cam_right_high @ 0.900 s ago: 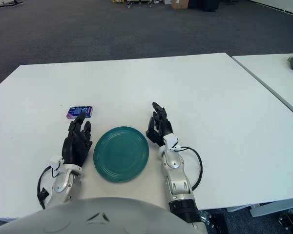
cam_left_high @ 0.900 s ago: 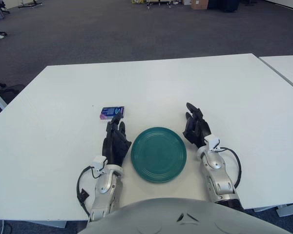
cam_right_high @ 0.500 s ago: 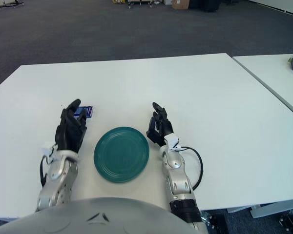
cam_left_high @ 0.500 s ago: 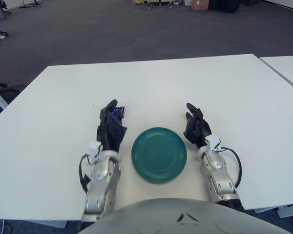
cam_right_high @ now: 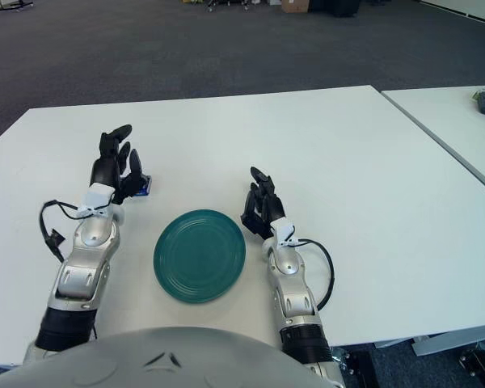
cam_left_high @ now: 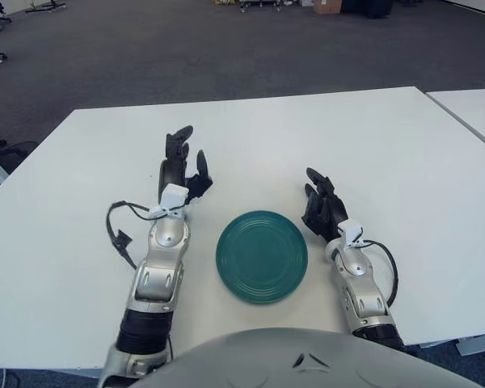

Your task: Put the gum into the plate.

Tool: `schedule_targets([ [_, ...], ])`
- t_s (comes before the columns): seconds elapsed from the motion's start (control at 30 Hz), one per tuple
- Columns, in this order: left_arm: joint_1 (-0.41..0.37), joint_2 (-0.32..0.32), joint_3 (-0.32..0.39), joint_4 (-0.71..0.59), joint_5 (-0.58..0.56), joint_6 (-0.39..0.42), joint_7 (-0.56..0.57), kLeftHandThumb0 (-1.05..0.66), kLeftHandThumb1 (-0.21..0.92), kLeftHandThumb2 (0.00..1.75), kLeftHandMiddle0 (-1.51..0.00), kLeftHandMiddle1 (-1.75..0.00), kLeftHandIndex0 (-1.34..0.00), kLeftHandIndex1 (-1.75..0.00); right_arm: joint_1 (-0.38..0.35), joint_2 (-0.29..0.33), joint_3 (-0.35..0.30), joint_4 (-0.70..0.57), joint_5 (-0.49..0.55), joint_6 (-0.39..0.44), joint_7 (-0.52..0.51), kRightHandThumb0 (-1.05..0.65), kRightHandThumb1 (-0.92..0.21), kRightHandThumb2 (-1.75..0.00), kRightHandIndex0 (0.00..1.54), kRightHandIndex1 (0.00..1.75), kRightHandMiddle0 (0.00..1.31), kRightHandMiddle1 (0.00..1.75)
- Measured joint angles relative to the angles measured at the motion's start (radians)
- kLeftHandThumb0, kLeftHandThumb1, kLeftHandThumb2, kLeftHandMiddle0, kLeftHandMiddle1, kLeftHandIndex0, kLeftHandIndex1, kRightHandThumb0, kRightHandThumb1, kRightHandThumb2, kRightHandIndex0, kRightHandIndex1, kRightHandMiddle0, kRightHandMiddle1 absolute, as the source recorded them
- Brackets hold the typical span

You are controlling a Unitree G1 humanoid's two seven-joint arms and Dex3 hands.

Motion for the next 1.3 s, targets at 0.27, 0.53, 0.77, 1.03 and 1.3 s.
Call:
schedule_targets([
  [0.27, -0.093, 0.219, -0.043, 0.145, 0.144, -0.051, -0.159, -0.96, 0.92, 0.54, -0.32, -0.01, -0.02, -0.92, -0.005, 0.004, 0.008, 0.011, -0.006, -0.008, -0.016, -0.9, -0.92, -0.95, 0.21, 0.01, 0.0, 0.45],
  [0.53, -0.188, 0.38, -0.124, 0.403, 0.279, -0.224, -0.207, -1.02, 0.92, 0.57, -0.34, -0.01, -0.04, -0.95, -0.004, 0.006, 0.009, 0.015, -0.005, -0.024, -0.023, -0.88, -0.92, -0.94, 0.22, 0.01, 0.0, 0.46],
  [0.77, -0.247, 0.393, -0.198, 0.568, 0.355, -0.317, -0.213, -1.05, 0.92, 0.56, -0.29, 0.0, 0.0, -0.92, -0.015, 0.007, 0.001, 0.039, 0.004, -0.04, -0.022, -0.89, -0.92, -0.94, 0.23, 0.01, 0.0, 0.45],
  [1.03, -0.338, 0.364, -0.276, 0.827, 0.414, -0.371, -0.192, -1.05, 0.92, 0.54, -0.23, 0.0, -0.03, -1.03, -0.034, 0.004, -0.018, 0.061, 0.019, -0.051, 0.002, -0.92, -0.92, -0.94, 0.24, 0.01, 0.0, 0.45],
  [1.3, -0.417, 0.334, -0.315, 1.02, 0.453, -0.393, -0.124, -1.05, 0.92, 0.59, -0.1, 0.0, -0.01, -1.0, -0.04, 0.002, -0.035, 0.089, 0.028, -0.09, 0.017, -0.91, -0.92, -0.94, 0.26, 0.01, 0.0, 0.54],
])
